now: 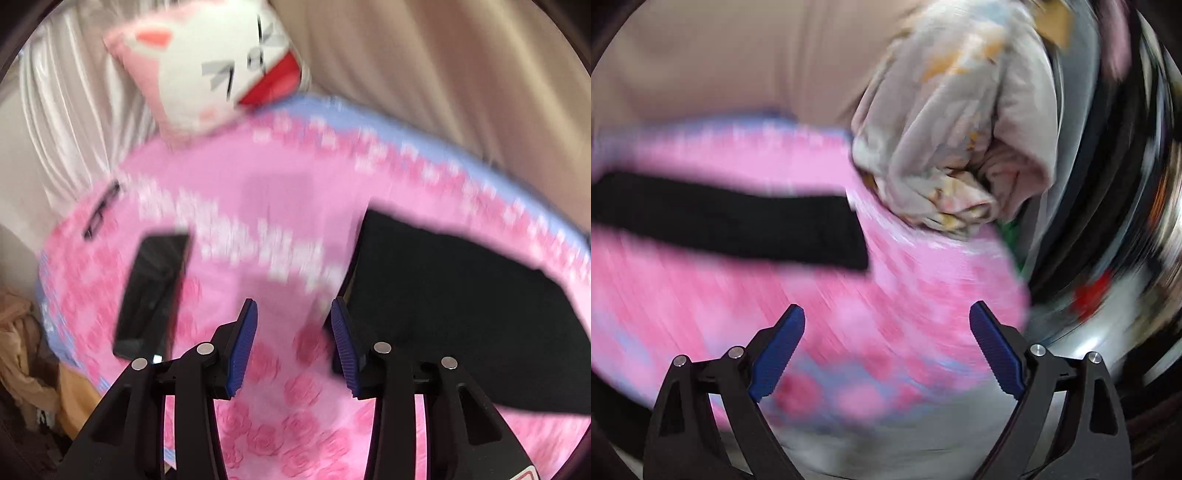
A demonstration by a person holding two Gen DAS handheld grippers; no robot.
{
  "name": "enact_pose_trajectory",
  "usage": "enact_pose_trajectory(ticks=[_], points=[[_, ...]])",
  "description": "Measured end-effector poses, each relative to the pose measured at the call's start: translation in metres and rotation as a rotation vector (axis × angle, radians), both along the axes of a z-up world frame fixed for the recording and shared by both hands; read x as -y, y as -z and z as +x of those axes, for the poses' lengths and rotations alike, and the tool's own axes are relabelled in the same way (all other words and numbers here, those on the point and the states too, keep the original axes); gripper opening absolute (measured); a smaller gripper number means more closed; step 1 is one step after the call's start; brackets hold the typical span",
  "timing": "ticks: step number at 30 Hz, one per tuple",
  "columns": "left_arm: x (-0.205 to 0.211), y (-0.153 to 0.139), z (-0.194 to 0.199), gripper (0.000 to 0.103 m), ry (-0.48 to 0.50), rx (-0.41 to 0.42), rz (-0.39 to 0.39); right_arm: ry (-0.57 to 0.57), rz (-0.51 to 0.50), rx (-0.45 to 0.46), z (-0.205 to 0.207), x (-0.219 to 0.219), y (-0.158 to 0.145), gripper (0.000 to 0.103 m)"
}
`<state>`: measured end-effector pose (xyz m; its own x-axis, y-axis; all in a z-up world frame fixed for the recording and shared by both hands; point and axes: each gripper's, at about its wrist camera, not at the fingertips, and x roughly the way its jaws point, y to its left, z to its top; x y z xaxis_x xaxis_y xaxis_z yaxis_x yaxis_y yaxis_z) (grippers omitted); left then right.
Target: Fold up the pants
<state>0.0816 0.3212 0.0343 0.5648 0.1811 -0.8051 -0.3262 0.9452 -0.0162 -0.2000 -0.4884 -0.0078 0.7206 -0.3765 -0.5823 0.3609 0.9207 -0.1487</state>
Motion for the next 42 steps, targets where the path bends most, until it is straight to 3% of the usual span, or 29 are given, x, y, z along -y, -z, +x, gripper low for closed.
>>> enact_pose_trajectory(ticks=[3,6,7,10,11,12,15,16,18,20,21,23,25,28,30,31,34,37,39,41,42], points=[[0.035,-0.030,0.004,0.042,0.068,0.092,0.022,-0.045,0.249,0.069,0.046,0.028,-0.011,0.088],[0.065,-0.029,0.008,0.043,0.138,0.103,-0.015,-0.043,0.323,-0.014,0.102,0.049,0.008,0.082],[0.079,-0.023,0.009,0.043,0.164,0.093,-0.025,-0.039,0.332,-0.072,0.119,0.054,0.023,0.070],[0.109,-0.004,0.012,0.043,0.222,0.055,-0.028,-0.001,0.344,-0.167,0.145,0.061,0.054,0.048],[0.116,0.002,0.013,0.043,0.231,0.047,-0.018,-0.007,0.306,-0.161,0.148,0.054,0.052,0.024],[0.123,0.008,0.017,0.043,0.236,0.034,0.006,-0.019,0.282,-0.174,0.151,0.047,0.045,0.010],[0.135,0.016,0.024,0.043,0.239,0.003,0.055,-0.042,0.175,-0.080,0.131,0.032,-0.006,0.011],[0.136,0.019,0.025,0.051,0.237,-0.007,0.073,-0.026,0.149,-0.061,0.121,0.035,-0.019,0.012],[0.132,0.030,0.027,0.058,0.235,-0.003,0.094,0.029,0.156,-0.109,0.119,0.057,-0.007,0.014],[0.124,0.044,0.031,0.058,0.216,-0.023,0.112,0.082,0.235,-0.242,0.121,0.082,0.040,0.019],[0.117,0.052,0.032,0.058,0.190,-0.043,0.125,0.090,0.299,-0.213,0.113,0.083,0.041,0.026],[0.101,0.054,0.029,0.058,0.157,-0.063,0.113,0.173,0.268,-0.127,0.096,0.076,0.020,0.029],[0.078,0.043,0.020,0.058,0.121,-0.023,0.096,0.198,0.206,-0.053,0.086,0.055,-0.006,0.029],[0.046,0.029,0.009,0.058,0.050,0.016,0.101,0.113,0.190,0.003,0.093,0.009,-0.035,0.035],[0.029,0.025,0.005,0.058,0.018,0.029,0.090,-0.003,0.183,0.015,0.111,-0.038,-0.044,0.053],[0.021,0.026,0.003,0.058,0.004,0.032,0.079,-0.068,0.178,0.012,0.123,-0.064,-0.046,0.057],[0.008,0.038,-0.002,0.064,0.002,0.019,0.007,-0.340,0.175,-0.011,0.167,-0.169,-0.047,0.059],[-0.004,0.052,-0.016,0.065,-0.019,0.010,-0.065,-0.688,0.140,-0.081,0.208,-0.305,-0.039,0.061],[-0.011,0.055,-0.025,0.065,-0.032,0.020,-0.078,-0.870,0.068,-0.106,0.219,-0.380,-0.037,0.069],[-0.019,0.055,-0.039,0.065,-0.040,0.033,-0.076,-1.055,-0.045,-0.113,0.224,-0.462,-0.036,0.084],[-0.021,0.054,-0.045,0.065,-0.037,0.038,-0.073,-1.137,-0.108,-0.110,0.225,-0.499,-0.035,0.085]])
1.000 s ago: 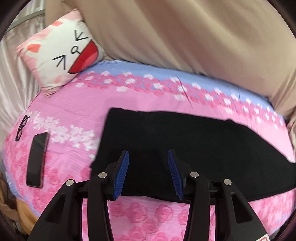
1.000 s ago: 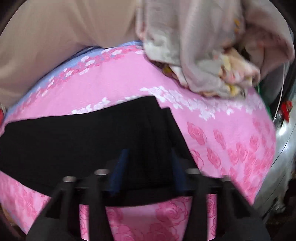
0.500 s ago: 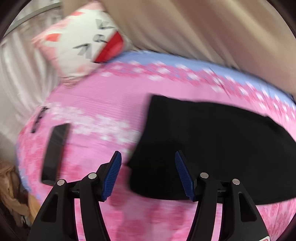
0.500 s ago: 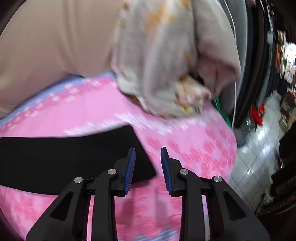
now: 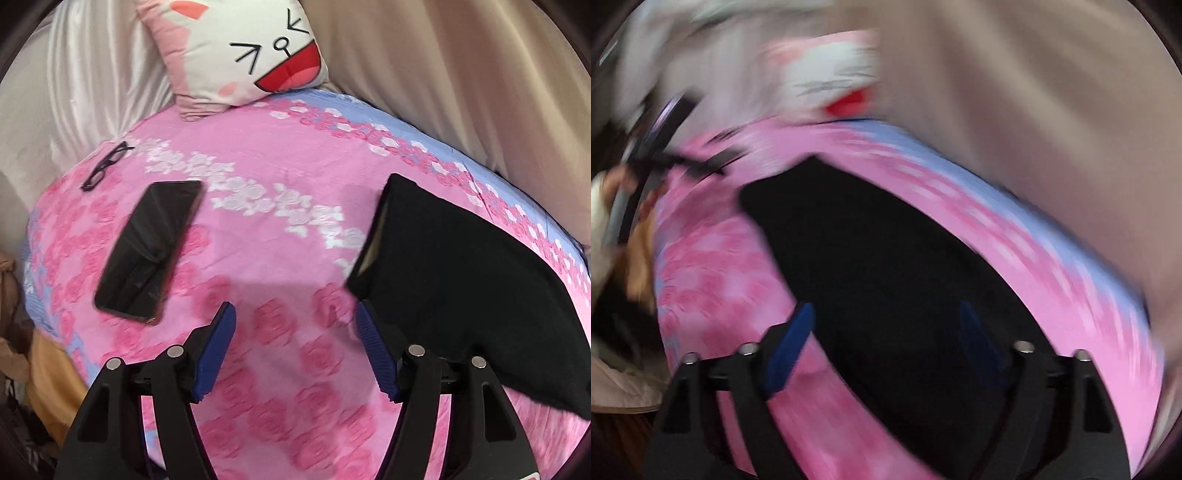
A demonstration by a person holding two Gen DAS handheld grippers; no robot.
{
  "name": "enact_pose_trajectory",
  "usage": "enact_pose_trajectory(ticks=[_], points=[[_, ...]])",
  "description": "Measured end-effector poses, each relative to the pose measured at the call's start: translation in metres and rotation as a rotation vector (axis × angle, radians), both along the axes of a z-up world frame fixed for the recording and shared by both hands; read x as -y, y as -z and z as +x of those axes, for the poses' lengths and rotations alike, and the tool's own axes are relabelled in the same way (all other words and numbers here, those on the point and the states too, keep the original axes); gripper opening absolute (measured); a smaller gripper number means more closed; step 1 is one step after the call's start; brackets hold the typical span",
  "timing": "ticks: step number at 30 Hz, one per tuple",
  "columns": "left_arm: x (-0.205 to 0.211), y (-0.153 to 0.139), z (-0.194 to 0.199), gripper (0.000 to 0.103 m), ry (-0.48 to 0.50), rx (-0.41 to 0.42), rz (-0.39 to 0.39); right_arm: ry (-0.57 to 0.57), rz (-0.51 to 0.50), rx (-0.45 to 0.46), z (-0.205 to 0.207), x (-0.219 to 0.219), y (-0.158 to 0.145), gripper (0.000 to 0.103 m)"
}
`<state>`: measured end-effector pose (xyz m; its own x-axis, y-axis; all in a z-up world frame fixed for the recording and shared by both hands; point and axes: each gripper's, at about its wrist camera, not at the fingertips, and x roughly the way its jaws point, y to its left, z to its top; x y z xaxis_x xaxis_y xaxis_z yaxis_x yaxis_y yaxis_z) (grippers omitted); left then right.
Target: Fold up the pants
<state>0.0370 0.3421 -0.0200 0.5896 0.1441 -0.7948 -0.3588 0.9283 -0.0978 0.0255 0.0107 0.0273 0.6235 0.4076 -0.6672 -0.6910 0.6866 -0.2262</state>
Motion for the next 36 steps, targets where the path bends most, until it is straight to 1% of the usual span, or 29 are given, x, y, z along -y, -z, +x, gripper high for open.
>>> enact_pose_trajectory(ticks=[2,3,6,7,8,9,10,11,13,14,15,16,17,18,19,20,21,22,23,24,25,26,28,30,32,34,36], points=[[-0.005,-0.003,-0.016,0.065,0.008,0.010,0.008,-0.159,-0.098,0.054,0.005,-0.066,0.003,0.087],[-0.008,-0.003,-0.023,0.065,0.009,0.009,0.011,-0.214,-0.151,0.090,0.008,-0.098,0.006,0.087],[-0.015,-0.002,-0.039,0.065,0.008,0.016,0.011,-0.350,-0.291,0.121,0.023,-0.175,0.021,0.087],[-0.018,-0.001,-0.044,0.065,0.009,0.018,0.007,-0.377,-0.319,0.110,0.028,-0.189,0.025,0.087],[-0.020,0.001,-0.048,0.065,0.012,0.019,0.002,-0.410,-0.362,0.087,0.034,-0.208,0.035,0.068],[-0.022,0.003,-0.051,0.065,0.019,0.019,-0.005,-0.438,-0.400,0.042,0.040,-0.219,0.044,0.036],[-0.023,0.004,-0.053,0.065,0.022,0.018,-0.006,-0.435,-0.436,-0.020,0.051,-0.228,0.048,0.008],[-0.025,0.005,-0.056,0.065,0.023,0.020,-0.004,-0.398,-0.436,-0.033,0.062,-0.234,0.043,0.007],[-0.029,0.004,-0.062,0.065,0.022,0.039,0.001,-0.306,-0.378,0.055,0.080,-0.233,0.005,0.007],[-0.031,0.003,-0.063,0.065,0.020,0.047,-0.001,-0.207,-0.270,0.121,0.091,-0.222,-0.032,0.007],[-0.033,0.002,-0.064,0.065,0.017,0.060,-0.009,-0.154,-0.205,0.173,0.093,-0.215,-0.051,0.007],[-0.034,0.001,-0.065,0.065,0.019,0.067,-0.014,-0.095,-0.149,0.250,0.091,-0.208,-0.065,0.006],[-0.035,0.001,-0.063,0.065,0.024,0.075,-0.019,-0.041,-0.119,0.356,0.084,-0.205,-0.071,0.006],[-0.035,0.000,-0.061,0.065,0.028,0.079,-0.021,-0.044,-0.116,0.357,0.079,-0.210,-0.062,0.006],[-0.035,-0.002,-0.058,0.065,0.034,0.088,-0.019,-0.119,-0.150,0.200,0.075,-0.226,-0.030,0.006],[-0.036,-0.003,-0.056,0.065,0.033,0.093,-0.018,-0.188,-0.197,0.063,0.069,-0.241,0.004,0.005],[-0.038,-0.006,-0.055,0.065,0.030,0.102,-0.020,-0.236,-0.232,-0.006,0.057,-0.248,0.032,0.003],[-0.042,-0.008,-0.057,0.065,0.019,0.112,-0.020,-0.264,-0.248,-0.026,0.047,-0.255,0.048,0.007],[-0.046,-0.010,-0.059,0.065,0.007,0.117,-0.020,-0.293,-0.229,-0.037,0.030,-0.257,0.061,0.019],[-0.052,-0.012,-0.063,0.065,-0.007,0.116,-0.013,-0.314,-0.188,-0.051,0.021,-0.255,0.061,0.027],[-0.055,-0.012,-0.066,0.065,-0.020,0.115,-0.004,-0.334,-0.132,-0.074,0.012,-0.249,0.056,0.054],[-0.061,-0.013,-0.070,0.065,-0.040,0.111,0.012,-0.330,-0.054,-0.087,0.007,-0.239,0.048,0.072],[-0.069,-0.014,-0.074,0.065,-0.067,0.104,0.030,-0.302,0.050,-0.104,0.006,-0.216,0.038,0.072],[-0.071,-0.016,-0.071,0.065,-0.080,0.101,0.046,-0.209,0.132,-0.119,0.014,-0.178,0.027,0.071],[-0.065,-0.018,-0.065,0.065,-0.050,0.109,0.046,-0.084,0.196,-0.140,0.035,-0.133,0.018,0.071],[-0.049,-0.021,-0.052,0.065,0.000,0.115,0.054,0.048,0.230,-0.159,0.058,-0.088,0.012,0.072],[-0.031,-0.021,-0.036,0.065,0.053,0.120,0.042,0.145,0.259,-0.194,0.079,-0.054,0.011,0.068]])
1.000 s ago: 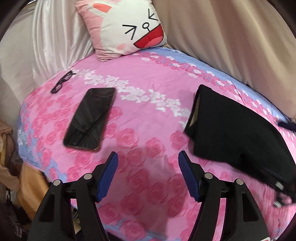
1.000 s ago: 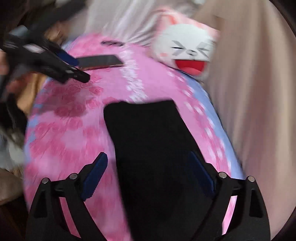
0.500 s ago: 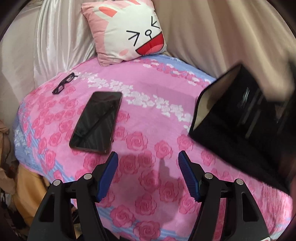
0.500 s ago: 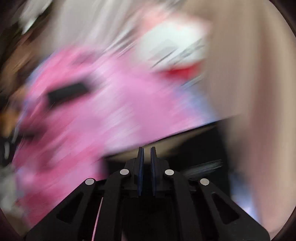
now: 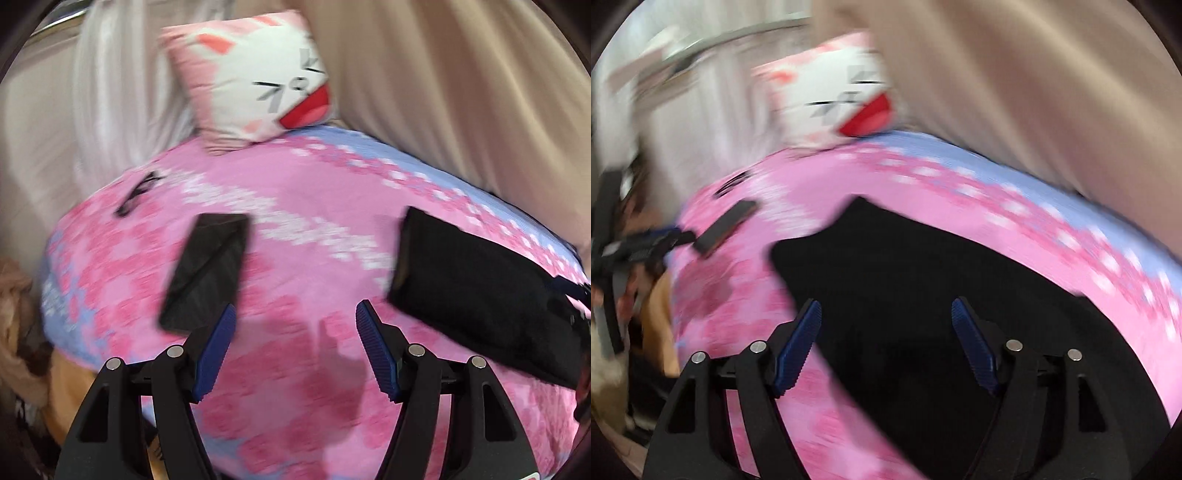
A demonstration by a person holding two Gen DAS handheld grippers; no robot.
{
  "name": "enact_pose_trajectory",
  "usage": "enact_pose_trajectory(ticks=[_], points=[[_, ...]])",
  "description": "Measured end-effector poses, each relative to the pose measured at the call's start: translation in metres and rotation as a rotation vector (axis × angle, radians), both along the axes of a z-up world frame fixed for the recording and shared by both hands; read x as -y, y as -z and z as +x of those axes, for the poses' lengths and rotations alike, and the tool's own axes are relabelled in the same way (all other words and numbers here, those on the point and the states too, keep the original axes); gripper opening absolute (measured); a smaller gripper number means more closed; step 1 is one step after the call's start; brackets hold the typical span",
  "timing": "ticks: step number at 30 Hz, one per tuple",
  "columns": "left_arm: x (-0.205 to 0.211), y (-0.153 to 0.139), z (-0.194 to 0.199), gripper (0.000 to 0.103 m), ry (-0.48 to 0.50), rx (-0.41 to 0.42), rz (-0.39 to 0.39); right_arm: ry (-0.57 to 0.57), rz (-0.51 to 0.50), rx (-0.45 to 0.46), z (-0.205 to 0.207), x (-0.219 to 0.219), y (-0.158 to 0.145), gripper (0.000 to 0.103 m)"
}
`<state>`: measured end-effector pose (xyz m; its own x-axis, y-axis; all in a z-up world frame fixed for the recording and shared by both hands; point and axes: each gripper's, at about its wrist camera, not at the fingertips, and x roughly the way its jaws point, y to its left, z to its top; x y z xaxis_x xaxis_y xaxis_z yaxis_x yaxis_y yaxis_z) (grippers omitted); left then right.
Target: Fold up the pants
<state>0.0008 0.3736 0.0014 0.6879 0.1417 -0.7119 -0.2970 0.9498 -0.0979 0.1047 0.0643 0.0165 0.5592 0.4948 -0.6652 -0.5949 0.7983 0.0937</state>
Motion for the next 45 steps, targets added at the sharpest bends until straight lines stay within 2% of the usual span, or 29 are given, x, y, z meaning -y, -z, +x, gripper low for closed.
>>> enact_pose_trajectory(ticks=[4,6,7,8,9,10,11,12,13,14,15,16,18,19,20,21,23,24,27,29,32,33,34,35,37,38,40,43,45], points=[[0.032,-0.005,0.029,0.066,0.085,0.002,-0.018,-0.049,-0.013,-0.016,0.009,-0.011,0.012,0.064],[0.050,-0.016,0.042,0.066,0.133,0.031,-0.030,-0.091,0.009,-0.108,0.018,-0.034,0.042,0.060],[0.060,-0.023,0.052,0.066,0.153,0.042,-0.041,-0.153,0.020,-0.208,0.018,-0.057,0.068,0.060],[0.069,-0.029,0.061,0.066,0.172,0.050,-0.053,-0.166,-0.023,-0.162,0.005,-0.072,0.079,0.062],[0.076,-0.033,0.069,0.066,0.179,0.055,-0.060,-0.176,-0.090,-0.068,-0.011,-0.082,0.077,0.062],[0.082,-0.037,0.078,0.066,0.188,0.062,-0.071,-0.200,-0.160,-0.019,-0.021,-0.094,0.076,0.062],[0.089,-0.038,0.086,0.069,0.206,0.064,-0.076,-0.223,-0.124,-0.008,-0.026,-0.094,0.068,0.061],[0.094,-0.037,0.093,0.072,0.210,0.058,-0.072,-0.227,-0.053,-0.039,-0.025,-0.085,0.059,0.059],[0.099,-0.034,0.101,0.072,0.213,0.051,-0.061,-0.210,0.013,-0.067,-0.022,-0.071,0.050,0.059],[0.102,-0.031,0.106,0.072,0.223,0.040,-0.052,-0.147,0.064,-0.075,-0.017,-0.044,0.040,0.059],[0.108,-0.019,0.116,0.073,0.253,0.002,-0.039,-0.089,0.085,-0.072,-0.015,-0.022,0.034,0.059],[0.111,-0.008,0.125,0.073,0.274,-0.040,-0.029,-0.001,0.107,-0.070,-0.010,0.017,0.027,0.059],[0.119,0.035,0.144,0.073,0.315,-0.191,0.023,0.149,0.117,-0.075,-0.008,0.083,0.025,0.059],[0.120,0.056,0.149,0.076,0.298,-0.250,0.077,0.234,0.113,-0.082,-0.009,0.121,0.025,0.059],[0.121,0.064,0.142,0.086,0.296,-0.182,0.169,0.308,0.094,-0.084,-0.011,0.152,0.026,0.060],[0.119,0.067,0.137,0.089,0.282,-0.174,0.202,0.381,0.072,-0.083,-0.013,0.181,0.027,0.061],[0.109,0.067,0.133,0.089,0.252,-0.193,0.117,0.486,0.038,-0.108,-0.010,0.226,0.025,0.061],[0.106,0.067,0.133,0.089,0.245,-0.198,0.093,0.470,0.044,-0.115,-0.002,0.236,0.022,0.061],[0.107,0.069,0.130,0.089,0.223,-0.189,0.087,0.350,0.081,-0.124,0.048,0.226,0.015,0.061],[0.111,0.068,0.126,0.089,0.195,-0.201,0.104,0.270,0.043,-0.157,0.094,0.195,0.026,0.061],[0.110,0.068,0.120,0.089,0.174,-0.215,0.112,0.182,0.002,-0.207,0.141,0.152,0.047,0.058],[0.107,0.068,0.117,0.089,0.170,-0.220,0.106,0.148,-0.030,-0.210,0.151,0.136,0.057,0.033],[0.103,0.068,0.116,0.090,0.166,-0.226,0.087,0.121,-0.124,-0.212,0.163,0.120,0.075,0.033],[0.100,0.068,0.116,0.090,0.164,-0.231,0.073,0.118,-0.114,-0.187,0.169,0.117,0.078,0.032],[0.097,0.067,0.116,0.090,0.156,-0.244,0.053,0.176,-0.054,-0.214,0.184,0.124,0.072,0.032],[0.098,0.063,0.115,0.088,0.147,-0.255,0.060,0.226,0.011,-0.181,0.180,0.136,0.058,0.034],[0.107,0.045,0.111,0.082,0.131,-0.250,0.078,0.219,0.084,-0.143,0.162,0.156,0.038,0.036],[0.127,0.007,0.105,0.081,0.152,-0.135,0.111,0.261,0.079,-0.028,0.095,0.203,0.015,0.061],[0.146,-0.009,0.110,0.083,0.165,-0.079,0.129,0.270,0.084,-0.028,0.051,0.231,0.019,0.062]])
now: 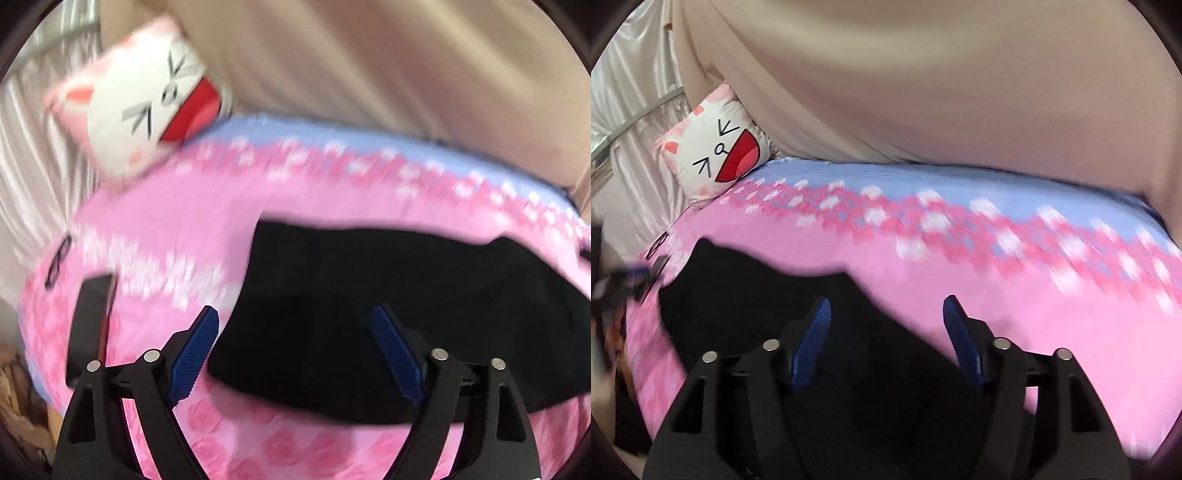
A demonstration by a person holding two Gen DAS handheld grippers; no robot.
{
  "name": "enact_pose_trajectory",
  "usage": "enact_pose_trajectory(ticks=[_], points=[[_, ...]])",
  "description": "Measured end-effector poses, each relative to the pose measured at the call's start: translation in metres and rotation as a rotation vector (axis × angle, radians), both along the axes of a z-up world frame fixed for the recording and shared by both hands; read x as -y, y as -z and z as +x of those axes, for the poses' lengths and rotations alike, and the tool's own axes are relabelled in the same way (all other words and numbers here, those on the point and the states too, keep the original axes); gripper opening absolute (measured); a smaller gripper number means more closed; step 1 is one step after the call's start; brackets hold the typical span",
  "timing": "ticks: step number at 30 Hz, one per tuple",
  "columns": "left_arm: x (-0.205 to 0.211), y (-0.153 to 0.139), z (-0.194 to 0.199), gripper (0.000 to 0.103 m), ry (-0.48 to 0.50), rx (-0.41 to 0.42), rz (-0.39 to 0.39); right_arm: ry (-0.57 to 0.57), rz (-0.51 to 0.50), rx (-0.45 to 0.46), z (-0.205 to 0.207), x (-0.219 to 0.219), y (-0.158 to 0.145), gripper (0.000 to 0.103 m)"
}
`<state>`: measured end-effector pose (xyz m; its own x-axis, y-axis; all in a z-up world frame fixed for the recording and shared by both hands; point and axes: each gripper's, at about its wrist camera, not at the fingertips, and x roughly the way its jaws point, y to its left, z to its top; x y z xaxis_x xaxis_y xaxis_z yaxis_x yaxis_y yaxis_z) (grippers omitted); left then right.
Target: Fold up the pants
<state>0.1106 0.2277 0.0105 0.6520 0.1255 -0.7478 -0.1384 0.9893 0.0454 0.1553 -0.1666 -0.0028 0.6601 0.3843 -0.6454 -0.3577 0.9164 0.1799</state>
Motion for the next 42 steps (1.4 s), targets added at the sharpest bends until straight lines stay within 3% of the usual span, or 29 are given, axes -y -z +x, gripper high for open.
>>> enact_pose_trajectory(ticks=[4,6,7,10,14,16,18,20,22,23,24,25,27,28,30,32,35,37,38,39,40,41,42], points=[[0.051,0.018,0.023,0.081,0.078,-0.069,0.011,0.018,-0.108,-0.064,-0.078,0.037,0.031,0.061],[0.081,0.027,0.021,0.081,0.147,-0.077,0.000,0.054,-0.256,-0.154,-0.110,0.056,0.066,0.058],[0.105,0.033,0.016,0.082,0.200,-0.079,0.014,0.065,-0.195,-0.103,-0.134,0.075,0.065,0.058],[0.151,0.054,0.010,0.084,0.280,-0.125,0.118,0.138,-0.137,-0.144,-0.163,0.114,0.047,0.053],[0.186,0.052,-0.002,0.084,0.322,-0.118,0.139,0.448,-0.192,-0.030,-0.207,0.207,0.010,0.071],[0.209,0.041,-0.009,0.084,0.370,-0.093,0.121,0.675,-0.207,-0.045,-0.226,0.285,0.007,0.071],[0.240,0.032,-0.015,0.084,0.438,-0.066,0.104,0.795,-0.172,-0.069,-0.235,0.345,0.010,0.071],[0.282,0.028,-0.020,0.084,0.521,-0.047,0.095,0.836,-0.127,-0.097,-0.235,0.382,0.014,0.071],[0.315,0.028,-0.025,0.084,0.582,-0.045,0.092,0.828,-0.111,-0.136,-0.224,0.397,0.022,0.062],[0.329,0.029,-0.028,0.084,0.605,-0.045,0.094,0.810,-0.108,-0.157,-0.217,0.402,0.028,0.049],[0.342,0.029,-0.030,0.084,0.630,-0.047,0.094,0.773,-0.095,-0.177,-0.208,0.394,0.038,0.029],[0.356,0.031,-0.033,0.084,0.655,-0.050,0.097,0.748,-0.121,-0.182,-0.204,0.388,0.040,0.027],[0.374,0.033,-0.036,0.084,0.681,-0.062,0.108,0.722,-0.257,-0.170,-0.202,0.373,0.038,0.009],[0.383,0.034,-0.040,0.084,0.686,-0.064,0.119,0.718,-0.277,-0.164,-0.202,0.373,0.036,0.007],[0.391,0.038,-0.041,0.084,0.689,-0.068,0.132,0.753,-0.250,-0.145,-0.211,0.395,0.030,0.007],[0.400,0.051,-0.036,0.084,0.688,-0.102,0.143,0.761,-0.182,-0.193,-0.213,0.415,0.047,0.007],[0.411,0.068,-0.032,0.084,0.682,-0.147,0.157,0.742,-0.248,-0.173,-0.210,0.404,0.047,0.010],[0.413,0.067,-0.034,0.084,0.678,-0.130,0.164,0.731,-0.136,-0.132,-0.217,0.408,0.032,0.012],[0.414,0.067,-0.035,0.084,0.681,-0.126,0.165,0.734,-0.124,-0.098,-0.221,0.406,0.023,0.020],[0.416,0.067,-0.035,0.084,0.682,-0.128,0.164,0.728,-0.109,-0.089,-0.221,0.405,0.019,0.042],[0.417,0.067,-0.036,0.084,0.682,-0.129,0.159,0.724,-0.083,-0.092,-0.221,0.405,0.017,0.054],[0.418,0.067,-0.037,0.084,0.688,-0.130,0.155,0.716,-0.060,-0.093,-0.219,0.405,0.015,0.062],[0.420,0.067,-0.039,0.084,0.693,-0.131,0.156,0.709,-0.069,-0.094,-0.216,0.404,0.015,0.061]])
